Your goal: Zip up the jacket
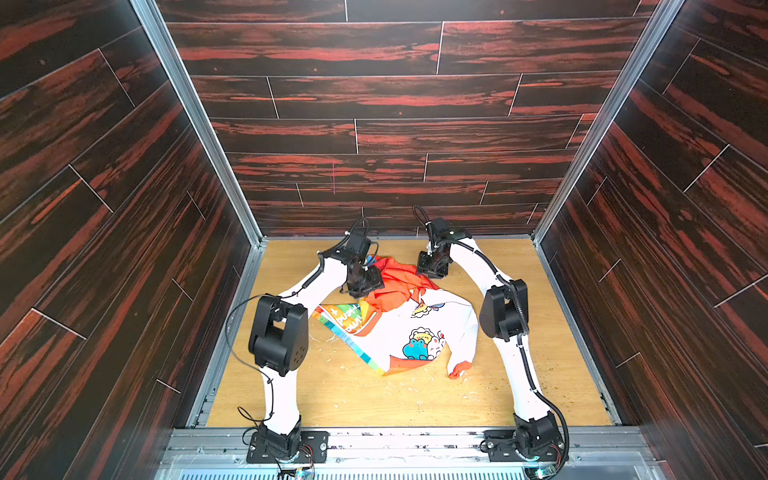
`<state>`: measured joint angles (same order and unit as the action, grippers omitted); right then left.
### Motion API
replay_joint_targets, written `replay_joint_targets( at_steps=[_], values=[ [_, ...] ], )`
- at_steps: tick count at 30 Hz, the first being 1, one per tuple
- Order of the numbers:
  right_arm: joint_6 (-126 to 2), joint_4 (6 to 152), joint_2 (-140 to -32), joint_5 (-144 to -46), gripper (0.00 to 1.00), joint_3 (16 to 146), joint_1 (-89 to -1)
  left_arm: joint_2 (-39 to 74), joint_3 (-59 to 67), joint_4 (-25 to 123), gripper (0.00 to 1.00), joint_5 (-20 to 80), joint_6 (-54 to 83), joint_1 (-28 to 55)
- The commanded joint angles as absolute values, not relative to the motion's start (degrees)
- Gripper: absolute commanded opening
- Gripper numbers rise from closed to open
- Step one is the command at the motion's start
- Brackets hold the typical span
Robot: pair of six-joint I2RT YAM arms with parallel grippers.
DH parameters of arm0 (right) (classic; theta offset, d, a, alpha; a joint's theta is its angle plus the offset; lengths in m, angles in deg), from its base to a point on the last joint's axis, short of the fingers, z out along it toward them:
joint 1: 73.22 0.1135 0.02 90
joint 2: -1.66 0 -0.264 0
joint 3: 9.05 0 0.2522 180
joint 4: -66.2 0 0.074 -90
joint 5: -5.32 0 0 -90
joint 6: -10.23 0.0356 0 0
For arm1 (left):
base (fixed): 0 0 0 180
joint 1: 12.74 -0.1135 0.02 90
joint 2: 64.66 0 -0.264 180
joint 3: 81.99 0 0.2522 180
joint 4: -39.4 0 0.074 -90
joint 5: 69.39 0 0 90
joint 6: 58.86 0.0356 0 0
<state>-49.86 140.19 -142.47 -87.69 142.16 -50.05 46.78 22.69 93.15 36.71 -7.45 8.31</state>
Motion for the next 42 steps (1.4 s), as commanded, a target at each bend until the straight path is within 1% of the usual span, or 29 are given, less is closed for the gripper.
replay_joint_targets(
  at_steps=[1, 4, 8, 10, 11, 13, 15, 17, 18, 22, 23, 24, 25, 28, 31, 33, 38, 42],
  values=[
    [-50.51, 142.92, -144.59, -88.02, 0.49, 142.09, -50.04, 41.48, 18.73, 91.71, 0.62, 36.08, -7.85, 8.0],
    [-50.59, 142.23, -144.69, -88.04, 0.47, 140.65, -50.03, 41.03, 16.43, 90.19, 0.63, 36.04, -8.4, 7.93],
    [-50.19, 142.08, -145.44, -88.1, 0.4, 140.98, -50.02, 42.82, 17.47, 89.79, 0.62, 35.93, -7.63, 7.89],
    [-49.92, 142.09, -146.02, -88.19, 0.38, 141.53, -50.02, 44.42, 18.75, 89.72, 0.6, 36.09, -7.29, 7.82],
    [-49.68, 142.03, -146.34, -88.11, 0.37, 141.79, -50.02, 45.32, 19.4, 89.76, 0.57, 36.25, -7.14, 7.82],
    [-49.19, 142.94, -147.8, -88.0, 0.34, 143.42, -50.03, 47.54, 21.36, 90.38, 0.47, 36.99, -6.57, 7.82],
    [-48.91, 143.9, -148.98, -87.72, 0.33, 145.16, -50.02, 49.03, 23.09, 91.24, 0.38, 37.52, -6.15, 7.8],
    [-48.72, 144.52, -149.57, -87.04, 0.42, 145.86, -50.02, 49.9, 24.28, 91.76, 0.34, 37.63, -5.77, 7.79],
    [-48.74, 144.31, -149.62, -87.05, 0.45, 145.78, -50.02, 50.25, 24.76, 91.97, 0.3, 37.67, -5.62, 7.82],
    [-48.79, 144.04, -149.51, -86.35, 0.48, 145.77, -50.02, 50.4, 25.03, 92.22, 0.14, 38.1, -5.3, 7.76],
    [-48.82, 143.93, -149.6, -86.29, 0.47, 145.77, -50.02, 50.35, 24.86, 92.26, 0.09, 38.16, -5.25, 7.82],
    [-48.72, 143.87, -149.75, -86.35, 0.43, 145.83, -50.02, 50.31, 24.72, 92.27, 0.05, 38.27, -5.39, 7.82],
    [-48.74, 143.86, -149.85, -86.35, 0.37, 145.86, -50.02, 50.18, 24.61, 92.26, 0.0, 38.23, -5.42, 7.82],
    [-48.55, 143.88, -149.66, -86.55, 0.19, 145.86, -50.02, 49.45, 24.5, 92.26, 0.0, 38.23, -5.29, 7.78],
    [-48.49, 143.81, -148.09, -85.95, 0.05, 145.87, -50.02, 48.07, 25.11, 92.76, 0.0, 37.6, -4.94, 7.78],
    [-48.78, 143.77, -145.92, -85.52, 0.0, 145.86, -50.02, 46.87, 26.07, 93.72, 0.0, 36.68, -4.35, 7.68],
    [-49.87, 143.39, -137.78, -85.67, 0.0, 144.63, -50.02, 43.08, 31.22, 97.28, 0.0, 32.11, -2.29, 7.81],
    [-50.86, 142.2, -128.63, -86.07, 0.0, 141.72, -49.93, 39.82, 37.14, 99.67, 0.0, 28.6, -1.34, 7.82]
  ],
)
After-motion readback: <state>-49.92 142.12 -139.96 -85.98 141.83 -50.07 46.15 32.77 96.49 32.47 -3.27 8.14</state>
